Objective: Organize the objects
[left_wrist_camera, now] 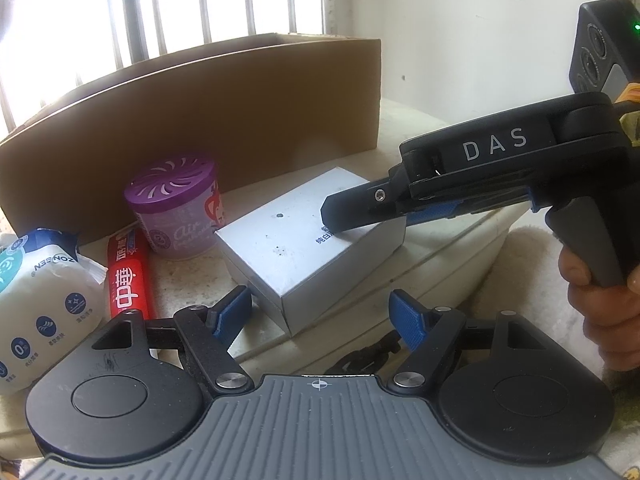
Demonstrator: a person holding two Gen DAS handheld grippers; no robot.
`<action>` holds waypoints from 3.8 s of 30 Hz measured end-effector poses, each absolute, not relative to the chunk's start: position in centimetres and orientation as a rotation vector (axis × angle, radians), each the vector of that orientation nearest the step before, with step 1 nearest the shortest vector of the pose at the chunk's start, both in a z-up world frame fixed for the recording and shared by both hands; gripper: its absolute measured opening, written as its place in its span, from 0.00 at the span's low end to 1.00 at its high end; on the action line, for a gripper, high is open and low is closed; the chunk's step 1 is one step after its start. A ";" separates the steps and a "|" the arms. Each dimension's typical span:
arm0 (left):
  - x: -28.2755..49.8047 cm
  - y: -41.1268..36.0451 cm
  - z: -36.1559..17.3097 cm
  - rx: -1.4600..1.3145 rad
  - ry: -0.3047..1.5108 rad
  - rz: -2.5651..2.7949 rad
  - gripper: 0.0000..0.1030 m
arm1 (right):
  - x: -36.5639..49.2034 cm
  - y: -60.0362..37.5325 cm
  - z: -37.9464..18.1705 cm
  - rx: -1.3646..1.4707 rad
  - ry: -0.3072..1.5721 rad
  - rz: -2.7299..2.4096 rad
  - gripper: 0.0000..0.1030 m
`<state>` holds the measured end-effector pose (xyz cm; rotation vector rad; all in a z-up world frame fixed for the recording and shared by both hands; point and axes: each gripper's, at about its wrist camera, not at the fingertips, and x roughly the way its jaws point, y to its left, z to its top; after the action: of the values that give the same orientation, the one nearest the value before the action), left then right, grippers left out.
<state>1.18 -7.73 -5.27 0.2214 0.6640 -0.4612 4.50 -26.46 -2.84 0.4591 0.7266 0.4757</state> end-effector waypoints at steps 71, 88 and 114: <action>10.7 -9.8 11.0 0.196 0.395 -0.323 0.64 | 12.7 -24.2 14.2 0.203 0.419 0.512 0.60; 29.5 -10.5 4.9 -0.064 0.965 -0.353 0.64 | 32.5 -22.9 8.1 0.079 0.941 0.448 0.60; 30.7 -10.4 4.7 -0.240 1.081 -0.405 0.76 | 33.6 -23.8 9.6 -0.033 0.932 0.358 0.59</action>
<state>30.66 -10.42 4.71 -0.2403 1.0808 -0.4053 33.61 -23.81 9.62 -0.0329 0.9323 0.3583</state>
